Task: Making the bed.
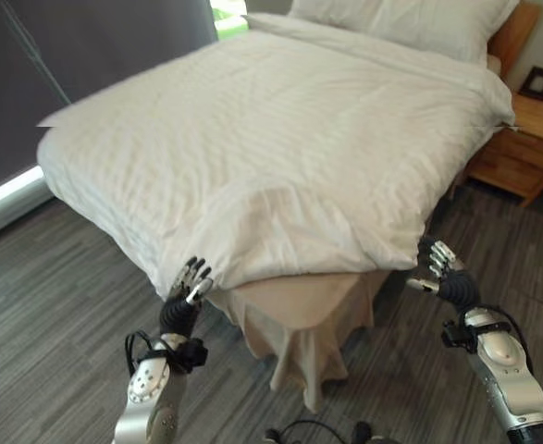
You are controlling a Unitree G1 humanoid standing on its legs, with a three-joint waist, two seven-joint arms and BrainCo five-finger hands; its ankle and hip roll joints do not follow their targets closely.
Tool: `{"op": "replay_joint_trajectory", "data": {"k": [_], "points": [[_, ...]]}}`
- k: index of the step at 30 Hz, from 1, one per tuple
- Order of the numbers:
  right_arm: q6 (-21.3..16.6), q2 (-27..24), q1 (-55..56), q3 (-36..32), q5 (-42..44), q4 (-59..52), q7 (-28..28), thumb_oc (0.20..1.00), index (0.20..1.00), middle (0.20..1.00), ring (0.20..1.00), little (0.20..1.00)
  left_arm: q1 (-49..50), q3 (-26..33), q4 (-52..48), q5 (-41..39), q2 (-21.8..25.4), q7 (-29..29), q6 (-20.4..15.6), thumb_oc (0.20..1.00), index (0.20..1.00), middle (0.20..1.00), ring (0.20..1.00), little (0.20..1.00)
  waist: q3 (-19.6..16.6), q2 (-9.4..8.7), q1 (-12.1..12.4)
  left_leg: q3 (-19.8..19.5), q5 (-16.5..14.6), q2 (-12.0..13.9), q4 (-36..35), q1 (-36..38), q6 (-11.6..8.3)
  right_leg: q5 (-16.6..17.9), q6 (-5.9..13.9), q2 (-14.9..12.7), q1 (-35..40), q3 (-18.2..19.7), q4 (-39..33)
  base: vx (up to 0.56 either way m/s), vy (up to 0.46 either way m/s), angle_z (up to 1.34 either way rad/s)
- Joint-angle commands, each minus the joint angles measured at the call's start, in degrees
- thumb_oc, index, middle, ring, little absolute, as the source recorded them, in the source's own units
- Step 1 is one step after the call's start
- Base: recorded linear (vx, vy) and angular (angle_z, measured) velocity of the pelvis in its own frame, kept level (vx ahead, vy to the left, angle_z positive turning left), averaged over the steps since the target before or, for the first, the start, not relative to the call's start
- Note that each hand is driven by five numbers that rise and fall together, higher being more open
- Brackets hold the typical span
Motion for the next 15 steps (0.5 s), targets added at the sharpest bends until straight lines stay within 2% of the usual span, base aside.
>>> {"op": "replay_joint_trajectory", "data": {"k": [1,9,10,15], "points": [[-2.8,-1.8,-1.2,-2.4,1.6,-0.8,-0.3,1.000,1.000,1.000,1.000,1.000,-3.5,1.0,-0.9,-1.3,2.9,-0.9,-2.0,1.000,1.000,1.000,1.000,1.000,-0.5,-0.73,-0.4,-0.3,2.8,-3.3,0.1,-2.8,2.52,-4.1,1.50,-2.5,-0.2,0.3,5.5,0.00,-0.020,0.10],[-2.5,-1.3,0.6,-2.5,1.5,-0.1,-0.1,1.000,1.000,1.000,1.000,1.000,-4.4,0.2,-2.2,-1.1,3.0,-1.3,-2.2,1.000,1.000,1.000,1.000,1.000,-0.9,-0.71,-0.8,-0.8,2.4,-3.3,0.0,-2.2,2.56,-4.0,1.43,-2.4,0.8,0.4,4.7,0.00,-0.001,0.00],[-3.5,6.5,8.1,-9.8,11.5,5.1,-0.9,1.000,1.000,1.000,1.000,1.000,-12.5,-0.5,3.1,10.5,5.9,3.1,-4.2,1.000,1.000,1.000,1.000,1.000,0.5,-2.85,-3.7,-1.5,3.0,-2.4,0.9,-2.5,2.11,1.8,4.30,-5.1,-4.4,7.4,4.9,0.04,-0.020,0.01],[-3.5,5.5,6.7,-11.1,11.0,8.2,-2.1,1.000,1.000,1.000,1.000,1.000,-10.9,0.4,2.9,9.4,5.2,3.0,-3.8,1.000,1.000,1.000,1.000,1.000,-0.1,-2.39,-3.0,-2.8,3.0,-2.6,0.3,-2.7,2.08,0.3,3.97,-4.6,-3.3,6.2,4.9,0.07,-0.036,0.13]]}}
